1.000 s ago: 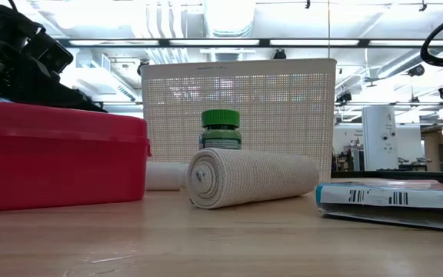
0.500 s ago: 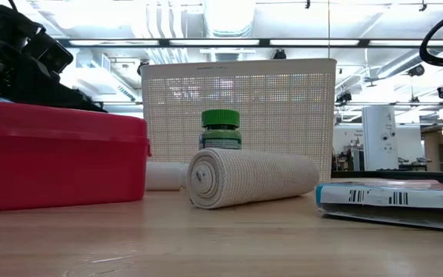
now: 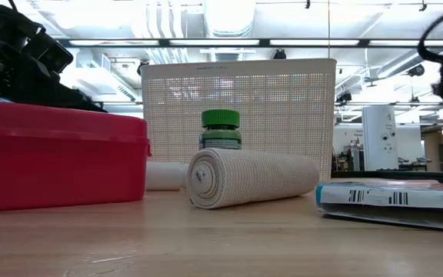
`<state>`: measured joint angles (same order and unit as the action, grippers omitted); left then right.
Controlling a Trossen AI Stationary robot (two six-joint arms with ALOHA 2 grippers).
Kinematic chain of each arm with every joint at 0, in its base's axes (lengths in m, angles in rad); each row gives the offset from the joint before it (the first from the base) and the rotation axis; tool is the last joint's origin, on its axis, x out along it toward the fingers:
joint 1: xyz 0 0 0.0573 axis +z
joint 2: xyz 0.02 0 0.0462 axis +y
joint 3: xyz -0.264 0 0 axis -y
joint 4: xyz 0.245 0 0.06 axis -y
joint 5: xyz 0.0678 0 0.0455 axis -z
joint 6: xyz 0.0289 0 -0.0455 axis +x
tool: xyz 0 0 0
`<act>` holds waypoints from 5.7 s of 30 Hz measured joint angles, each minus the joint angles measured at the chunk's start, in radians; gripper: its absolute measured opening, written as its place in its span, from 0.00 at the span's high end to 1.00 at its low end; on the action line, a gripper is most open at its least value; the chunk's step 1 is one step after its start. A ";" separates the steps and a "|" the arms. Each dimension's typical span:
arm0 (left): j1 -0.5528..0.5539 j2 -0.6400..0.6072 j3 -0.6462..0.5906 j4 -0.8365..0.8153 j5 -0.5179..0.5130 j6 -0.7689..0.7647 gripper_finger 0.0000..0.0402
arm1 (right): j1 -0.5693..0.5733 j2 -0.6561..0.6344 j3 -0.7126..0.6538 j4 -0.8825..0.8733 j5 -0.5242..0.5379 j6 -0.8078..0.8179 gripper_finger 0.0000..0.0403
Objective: Pick & place medical supplies in basket/bin
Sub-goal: Put the right white pill bottle in the white bin, then put the red bandage in the white bin
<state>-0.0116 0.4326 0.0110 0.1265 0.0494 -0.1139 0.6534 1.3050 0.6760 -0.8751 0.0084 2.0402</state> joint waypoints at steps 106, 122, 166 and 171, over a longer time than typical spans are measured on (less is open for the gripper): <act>0.000 0.000 0.000 0.000 0.000 0.000 0.30 | 0.016 0.271 0.201 0.153 -0.119 0.257 0.10; 0.000 0.000 0.000 0.000 0.000 0.000 0.30 | 0.017 0.347 0.184 0.245 -0.151 0.238 0.36; 0.000 0.000 0.000 0.000 0.000 0.000 0.30 | -0.924 -0.068 0.678 0.205 0.418 -1.127 0.78; 0.000 0.000 0.000 0.000 0.000 0.000 0.30 | -0.965 0.017 0.678 0.205 0.351 -1.164 0.78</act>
<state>-0.0116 0.4324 0.0109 0.1267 0.0494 -0.1139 -0.3117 1.3225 1.3543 -0.6698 0.3591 0.8760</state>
